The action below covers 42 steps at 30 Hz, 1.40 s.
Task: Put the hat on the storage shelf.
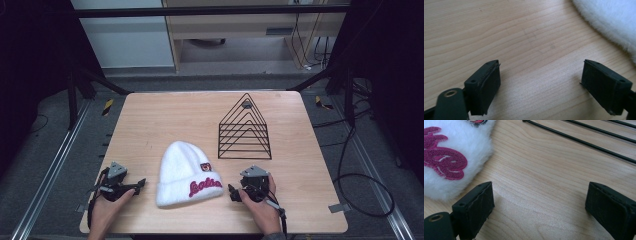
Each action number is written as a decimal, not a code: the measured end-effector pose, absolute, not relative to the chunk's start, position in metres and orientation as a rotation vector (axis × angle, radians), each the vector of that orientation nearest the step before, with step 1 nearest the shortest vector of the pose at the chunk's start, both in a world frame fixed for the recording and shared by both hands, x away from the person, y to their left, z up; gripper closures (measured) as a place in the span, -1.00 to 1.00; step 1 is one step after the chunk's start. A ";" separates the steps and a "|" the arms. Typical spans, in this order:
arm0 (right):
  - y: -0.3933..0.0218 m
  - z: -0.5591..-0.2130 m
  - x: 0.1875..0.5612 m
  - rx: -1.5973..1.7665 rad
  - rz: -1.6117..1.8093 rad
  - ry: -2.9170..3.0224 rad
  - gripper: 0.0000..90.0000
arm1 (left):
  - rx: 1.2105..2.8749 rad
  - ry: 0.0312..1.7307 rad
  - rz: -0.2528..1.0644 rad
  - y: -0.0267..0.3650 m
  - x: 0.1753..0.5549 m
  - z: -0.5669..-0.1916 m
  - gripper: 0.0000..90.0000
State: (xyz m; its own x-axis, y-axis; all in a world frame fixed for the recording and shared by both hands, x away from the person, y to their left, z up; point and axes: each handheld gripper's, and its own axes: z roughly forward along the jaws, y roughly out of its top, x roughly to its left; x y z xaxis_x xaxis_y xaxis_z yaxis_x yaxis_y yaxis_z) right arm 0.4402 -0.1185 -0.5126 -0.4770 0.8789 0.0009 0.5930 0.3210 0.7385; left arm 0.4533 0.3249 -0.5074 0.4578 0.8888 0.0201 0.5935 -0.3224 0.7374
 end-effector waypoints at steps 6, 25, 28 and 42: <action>-0.118 -0.513 0.440 1.303 0.967 2.188 -0.81 | 2.069 1.207 0.548 0.323 0.449 -0.508 -0.83; -0.118 -0.513 0.440 1.301 0.968 2.194 -0.81 | 2.114 1.018 0.501 0.274 0.484 -0.453 -0.75; -0.118 -0.512 0.440 1.300 0.970 2.194 -0.81 | 2.108 0.956 0.477 0.261 0.492 -0.441 -0.78; -0.119 -0.513 0.440 1.291 0.971 2.201 -0.81 | 2.242 0.915 0.384 0.220 0.543 -0.426 -0.83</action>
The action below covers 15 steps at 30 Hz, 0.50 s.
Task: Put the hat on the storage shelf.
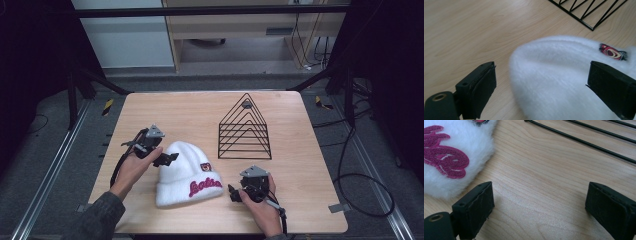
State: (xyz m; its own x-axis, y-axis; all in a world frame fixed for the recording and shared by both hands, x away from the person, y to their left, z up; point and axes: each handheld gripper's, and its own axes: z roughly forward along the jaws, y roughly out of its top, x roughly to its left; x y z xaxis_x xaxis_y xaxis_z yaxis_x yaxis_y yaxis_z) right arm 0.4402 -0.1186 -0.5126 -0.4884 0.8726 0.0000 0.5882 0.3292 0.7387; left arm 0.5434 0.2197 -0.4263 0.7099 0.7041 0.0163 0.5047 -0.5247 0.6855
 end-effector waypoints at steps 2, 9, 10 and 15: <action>-0.119 -0.513 0.440 1.289 0.970 2.202 -0.81 | 2.260 0.929 0.385 0.217 0.552 -0.426 -0.83; -0.119 -0.513 0.440 1.289 0.972 2.203 -0.81 | 2.256 0.938 0.347 0.217 0.572 -0.431 -0.72; -0.119 -0.513 0.440 1.289 0.974 2.203 -0.81 | 2.278 0.933 0.348 0.217 0.573 -0.433 -0.71; -0.118 -0.513 0.440 1.292 0.974 2.202 -0.81 | 2.283 0.946 0.349 0.214 0.577 -0.434 -0.73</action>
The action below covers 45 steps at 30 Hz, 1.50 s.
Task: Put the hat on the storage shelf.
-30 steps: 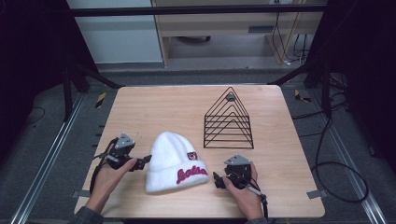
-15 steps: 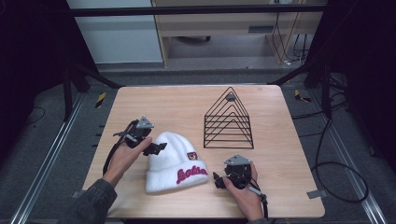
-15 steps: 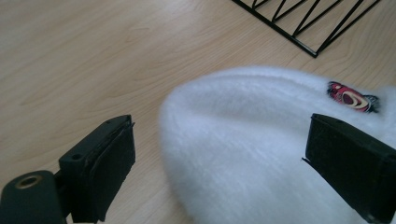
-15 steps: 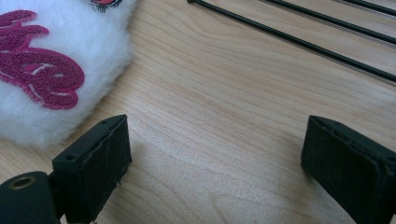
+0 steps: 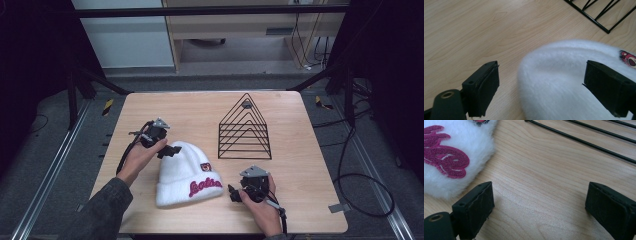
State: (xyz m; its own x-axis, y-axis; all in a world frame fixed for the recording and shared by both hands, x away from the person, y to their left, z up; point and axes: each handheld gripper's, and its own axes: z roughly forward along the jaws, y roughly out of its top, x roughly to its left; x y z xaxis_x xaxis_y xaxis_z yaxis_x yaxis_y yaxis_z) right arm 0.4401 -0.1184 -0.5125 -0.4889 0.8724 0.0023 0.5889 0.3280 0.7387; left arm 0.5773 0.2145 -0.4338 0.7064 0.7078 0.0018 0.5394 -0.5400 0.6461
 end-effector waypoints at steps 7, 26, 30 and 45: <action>-0.118 -0.513 0.440 1.290 0.973 2.203 -0.81 | 2.311 0.949 0.330 0.212 0.578 -0.437 -0.76; -0.118 -0.513 0.440 1.291 0.974 2.203 -0.81 | 2.395 1.010 0.365 0.211 0.585 -0.459 -0.25; -0.118 -0.513 0.440 1.290 0.974 2.204 -0.81 | 2.398 1.026 0.352 0.212 0.585 -0.464 -0.13; -0.118 -0.513 0.440 1.290 0.974 2.203 -0.81 | 2.390 1.050 0.337 0.207 0.584 -0.470 0.20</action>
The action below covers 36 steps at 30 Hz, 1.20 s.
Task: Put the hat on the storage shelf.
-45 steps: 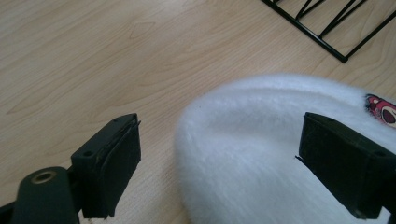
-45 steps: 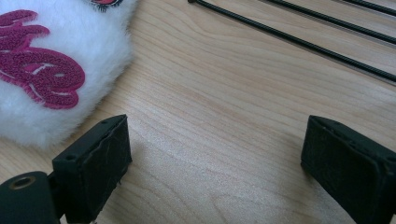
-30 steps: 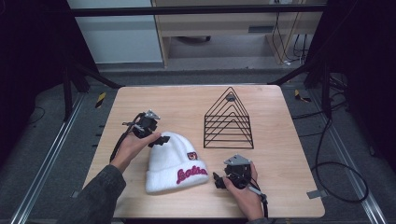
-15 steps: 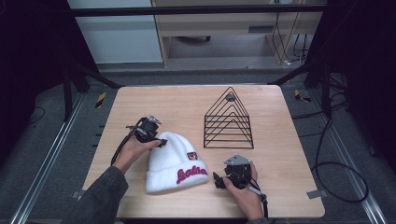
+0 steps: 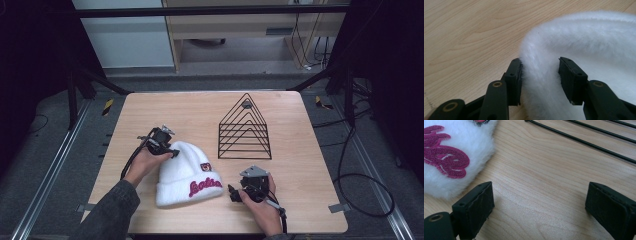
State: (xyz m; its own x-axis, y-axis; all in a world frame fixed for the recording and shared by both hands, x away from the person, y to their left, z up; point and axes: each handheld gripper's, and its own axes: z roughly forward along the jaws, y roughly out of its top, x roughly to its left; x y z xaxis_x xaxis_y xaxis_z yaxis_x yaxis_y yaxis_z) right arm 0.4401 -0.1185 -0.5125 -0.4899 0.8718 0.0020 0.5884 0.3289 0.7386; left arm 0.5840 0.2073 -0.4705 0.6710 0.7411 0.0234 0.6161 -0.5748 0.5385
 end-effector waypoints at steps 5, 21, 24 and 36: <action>-0.118 -0.513 0.440 1.290 0.974 2.203 -0.81 | 2.400 1.059 0.329 0.207 0.583 -0.472 0.20; -0.118 -0.513 0.440 1.290 0.974 2.203 -0.81 | 2.391 1.091 0.214 0.211 0.583 -0.469 0.81; -0.118 -0.513 0.440 1.290 0.974 2.204 -0.81 | 2.371 1.059 0.274 0.210 0.576 -0.462 0.85; -0.119 -0.513 0.440 1.285 0.977 2.209 -0.81 | 2.283 0.900 0.459 0.209 0.538 -0.416 0.86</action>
State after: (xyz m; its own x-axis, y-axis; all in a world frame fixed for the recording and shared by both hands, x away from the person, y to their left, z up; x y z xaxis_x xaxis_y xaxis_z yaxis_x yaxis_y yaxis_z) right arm 0.4402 -0.1188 -0.5125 -0.4955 0.8686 0.0027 0.5865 0.3322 0.7387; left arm 0.5383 0.2085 -0.4162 0.7055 0.7035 0.0860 0.4824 -0.5656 0.6688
